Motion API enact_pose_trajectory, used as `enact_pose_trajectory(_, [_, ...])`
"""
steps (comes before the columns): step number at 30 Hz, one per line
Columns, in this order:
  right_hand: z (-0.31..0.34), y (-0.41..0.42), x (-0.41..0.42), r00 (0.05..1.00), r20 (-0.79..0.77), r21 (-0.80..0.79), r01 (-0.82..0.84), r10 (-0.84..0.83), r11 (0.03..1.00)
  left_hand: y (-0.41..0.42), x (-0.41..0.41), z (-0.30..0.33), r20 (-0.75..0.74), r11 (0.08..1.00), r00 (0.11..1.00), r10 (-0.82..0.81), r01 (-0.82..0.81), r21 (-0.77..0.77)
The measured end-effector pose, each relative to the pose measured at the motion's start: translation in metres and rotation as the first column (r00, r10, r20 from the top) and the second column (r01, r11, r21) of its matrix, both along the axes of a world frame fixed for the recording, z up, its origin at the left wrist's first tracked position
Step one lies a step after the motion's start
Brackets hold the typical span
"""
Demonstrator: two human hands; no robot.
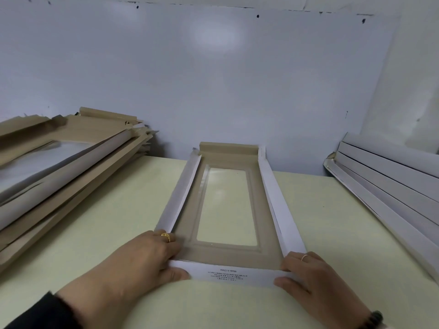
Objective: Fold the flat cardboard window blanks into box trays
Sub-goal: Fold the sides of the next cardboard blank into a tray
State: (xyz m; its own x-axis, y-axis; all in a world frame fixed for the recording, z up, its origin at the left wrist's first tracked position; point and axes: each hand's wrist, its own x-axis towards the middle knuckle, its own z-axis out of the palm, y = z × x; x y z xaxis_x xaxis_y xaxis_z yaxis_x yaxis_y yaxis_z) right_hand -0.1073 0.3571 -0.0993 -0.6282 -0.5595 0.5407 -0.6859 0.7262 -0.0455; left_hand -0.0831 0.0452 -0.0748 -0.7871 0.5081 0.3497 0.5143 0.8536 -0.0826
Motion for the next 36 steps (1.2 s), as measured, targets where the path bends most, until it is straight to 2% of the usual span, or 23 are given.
enact_pose_trajectory(1, [0.0,0.0,0.0,1.0,0.003,-0.003,0.003,-0.003,1.0,0.001,0.001,0.002,0.003,1.0,1.0,0.027,-0.027,-0.007])
enact_pose_trajectory(3, [0.0,0.0,0.001,1.0,0.004,-0.007,0.005,-0.005,1.0,-0.004,0.002,-0.007,0.147,0.993,0.985,0.088,-0.097,0.059])
enact_pose_trajectory(4, [0.0,-0.001,0.001,1.0,0.003,-0.007,0.005,-0.005,1.0,-0.007,0.002,-0.013,0.17,0.99,0.98,0.102,-0.116,0.075])
enact_pose_trajectory(8, [-0.001,-0.001,0.001,1.0,0.014,-0.01,0.014,-0.013,1.0,-0.007,0.004,-0.017,0.156,0.983,0.982,0.103,-0.125,0.138])
enact_pose_trajectory(10, [-0.002,0.0,0.001,1.0,0.027,-0.015,0.015,-0.014,1.0,-0.007,0.004,-0.019,0.046,0.989,0.997,0.055,-0.061,0.134])
enact_pose_trajectory(11, [-0.002,0.0,0.001,0.999,0.029,-0.013,0.014,-0.014,1.0,-0.007,0.004,-0.018,0.038,0.989,0.998,0.056,-0.061,0.138])
enact_pose_trajectory(14, [-0.001,0.0,0.001,1.0,0.028,-0.003,0.012,-0.012,1.0,-0.011,0.002,-0.025,0.205,0.949,0.977,0.061,-0.12,0.291])
enact_pose_trajectory(17, [-0.001,0.0,0.001,0.999,0.04,-0.009,0.015,-0.015,1.0,-0.014,0.002,-0.026,0.243,0.907,0.97,0.024,-0.123,0.402])
enact_pose_trajectory(21, [-0.001,-0.001,0.002,0.999,0.042,-0.012,0.023,-0.022,1.0,-0.018,0.004,-0.027,0.226,0.915,0.974,-0.003,-0.089,0.394])
enact_pose_trajectory(25, [0.001,-0.002,0.003,0.997,0.067,-0.011,0.028,-0.027,1.0,-0.018,0.006,-0.028,0.208,0.949,0.978,0.016,-0.081,0.306])
enact_pose_trajectory(31, [0.002,-0.002,0.005,0.996,0.08,-0.013,0.028,-0.027,1.0,-0.017,0.003,-0.019,0.294,0.905,0.956,-0.016,-0.111,0.41])
enact_pose_trajectory(36, [0.006,-0.005,0.007,0.993,0.114,-0.01,0.011,-0.01,1.0,-0.012,0.01,-0.021,0.283,0.916,0.959,-0.035,-0.082,0.392])
